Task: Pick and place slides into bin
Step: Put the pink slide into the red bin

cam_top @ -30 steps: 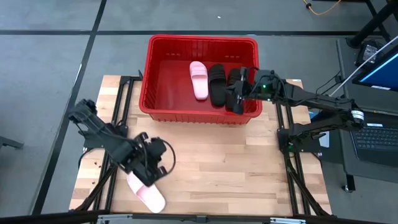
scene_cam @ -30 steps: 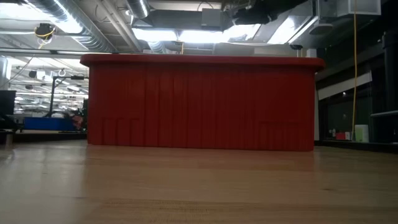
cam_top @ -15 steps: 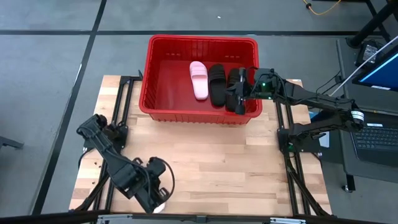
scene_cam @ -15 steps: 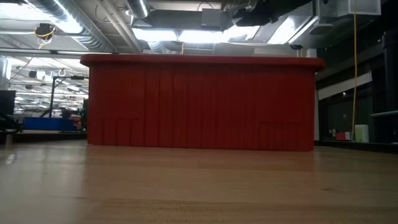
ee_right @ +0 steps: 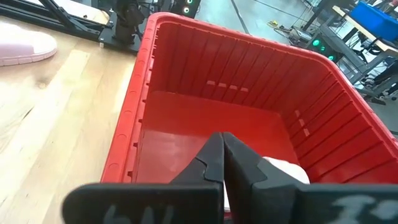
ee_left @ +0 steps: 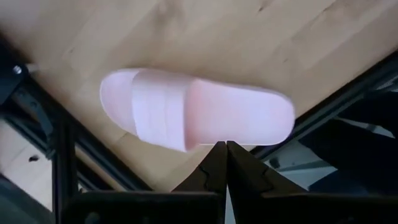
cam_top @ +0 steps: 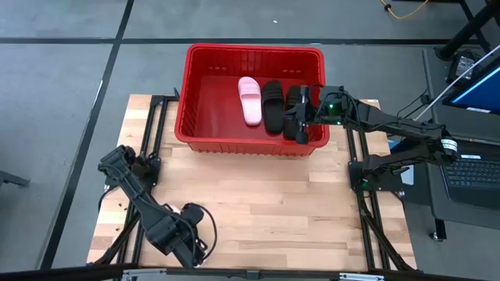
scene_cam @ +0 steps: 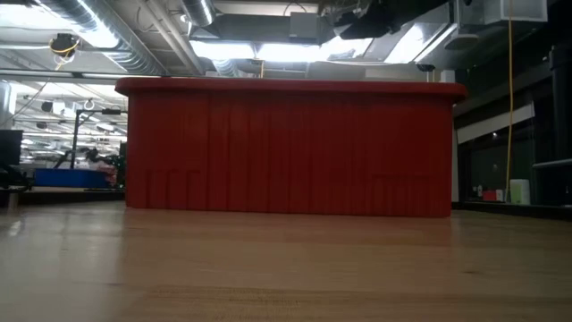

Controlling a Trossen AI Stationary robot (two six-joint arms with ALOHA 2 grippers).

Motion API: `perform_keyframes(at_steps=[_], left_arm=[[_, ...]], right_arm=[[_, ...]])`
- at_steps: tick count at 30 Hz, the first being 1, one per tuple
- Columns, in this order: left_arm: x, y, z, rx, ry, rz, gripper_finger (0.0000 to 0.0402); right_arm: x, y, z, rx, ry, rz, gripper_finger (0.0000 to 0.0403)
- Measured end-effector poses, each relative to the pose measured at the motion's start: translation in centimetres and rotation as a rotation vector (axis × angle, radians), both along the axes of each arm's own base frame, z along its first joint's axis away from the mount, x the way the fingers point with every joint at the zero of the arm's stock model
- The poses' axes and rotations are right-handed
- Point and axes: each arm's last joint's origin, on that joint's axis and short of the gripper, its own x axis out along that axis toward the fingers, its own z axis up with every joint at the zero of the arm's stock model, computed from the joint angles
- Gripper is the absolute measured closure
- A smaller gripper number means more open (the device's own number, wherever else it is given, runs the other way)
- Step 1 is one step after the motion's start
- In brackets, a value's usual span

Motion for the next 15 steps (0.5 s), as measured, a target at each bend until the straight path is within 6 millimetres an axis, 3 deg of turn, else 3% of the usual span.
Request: perform_keyframes(at_steps=[6,15], left_arm=[[-0.8,-0.6,-0.7,0.037,-0.003,0.028,0.0385],[-1.7,-1.5,-0.7,0.041,-0.024,0.156,0.0326]], right_arm=[[0.0,0.0,-0.1,0.011,0.008,-0.003,0.0398],[-0.1,0.0,-0.3,0.035,0.032,-0.01,0.0398]])
